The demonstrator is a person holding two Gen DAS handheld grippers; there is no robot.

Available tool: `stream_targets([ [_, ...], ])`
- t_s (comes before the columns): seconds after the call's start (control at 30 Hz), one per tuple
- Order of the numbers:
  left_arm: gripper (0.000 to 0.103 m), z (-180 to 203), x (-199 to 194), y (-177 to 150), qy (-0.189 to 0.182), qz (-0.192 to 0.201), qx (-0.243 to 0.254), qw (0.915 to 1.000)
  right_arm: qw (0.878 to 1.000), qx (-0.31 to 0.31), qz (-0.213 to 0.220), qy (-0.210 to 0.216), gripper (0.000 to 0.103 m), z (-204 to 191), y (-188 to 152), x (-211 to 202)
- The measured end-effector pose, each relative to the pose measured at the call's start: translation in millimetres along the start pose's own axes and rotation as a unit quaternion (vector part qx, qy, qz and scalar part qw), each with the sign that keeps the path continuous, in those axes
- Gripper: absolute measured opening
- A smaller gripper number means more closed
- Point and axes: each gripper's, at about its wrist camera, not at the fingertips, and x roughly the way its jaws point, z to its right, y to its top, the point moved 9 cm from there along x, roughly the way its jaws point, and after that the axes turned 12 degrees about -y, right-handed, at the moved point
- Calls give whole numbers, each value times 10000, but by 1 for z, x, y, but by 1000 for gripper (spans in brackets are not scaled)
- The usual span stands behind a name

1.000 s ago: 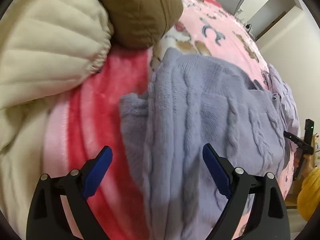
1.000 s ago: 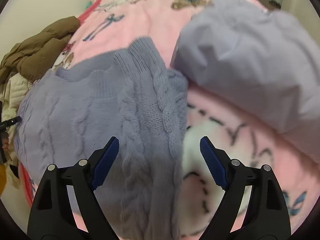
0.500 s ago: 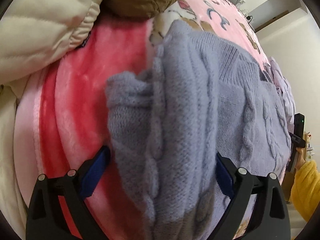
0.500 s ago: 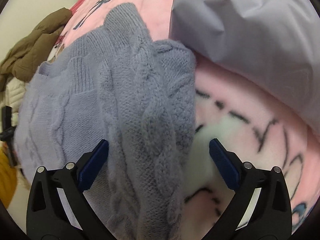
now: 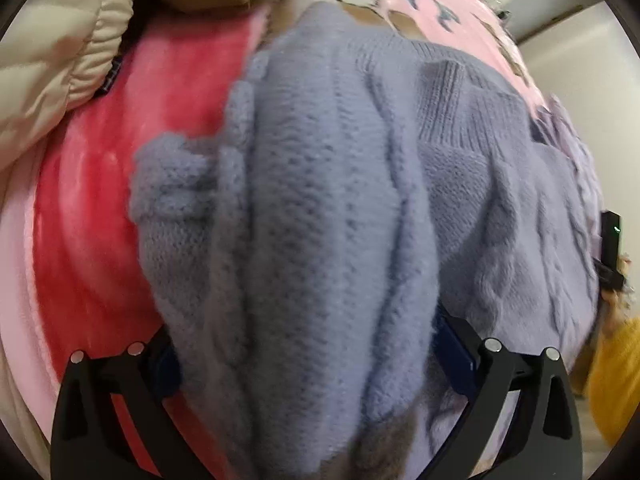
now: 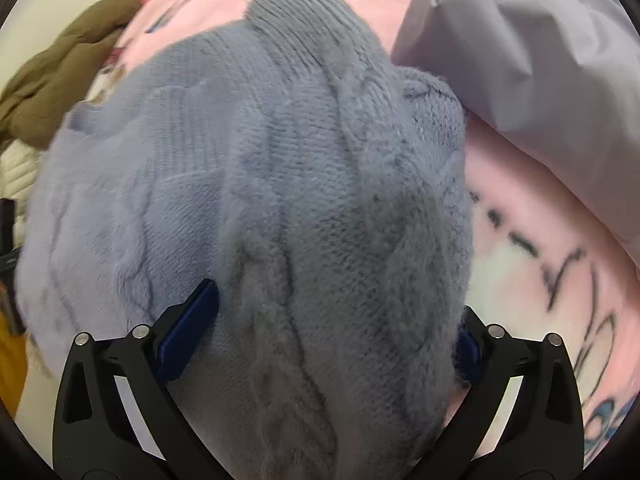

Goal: Fold large clothes

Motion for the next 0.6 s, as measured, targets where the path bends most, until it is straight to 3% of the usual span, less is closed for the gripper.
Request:
stream_targets([
  [0.07, 98, 3, 1, -1, 310, 115, -2, 9995, 9996, -76, 168, -197, 72, -7, 1, -6],
  [0.1, 97, 5, 1, -2, 427, 191, -17, 9989, 9995, -95, 220, -203, 59, -12, 0, -11],
  [0.13, 91, 8, 1, -1, 510, 237, -30, 9984, 9997, -110, 219, -67, 36, -17, 0, -15],
  [0.2, 79, 12, -5, -2, 796, 336, -40, 9962, 9992, -168, 253, -277, 30, -23, 0, -20],
  [0.27, 54, 16, -12, -4, 1094, 428, -139, 9930, 9966, -349, 317, -682, 29, -30, 1, -26],
  [0.3, 48, 18, -17, -4, 1269, 493, -230, 9904, 9959, -348, 326, -771, 28, -31, 1, -27],
  [0.33, 28, 21, -20, -4, 1321, 528, -267, 9895, 9948, -286, 383, -895, 27, -34, 2, -34],
  [0.37, 27, 30, -21, -4, 1228, 531, -288, 9906, 9940, -243, 463, -960, 27, -35, 3, -41],
  [0.47, 24, 50, -43, -1, 1539, 886, -208, 9839, 9938, -81, 693, -869, 26, -37, 6, -70],
  [0.6, 23, 63, -90, -4, 1083, 1592, -622, 9793, 9891, 103, 1251, -767, 23, -23, 3, -128],
])
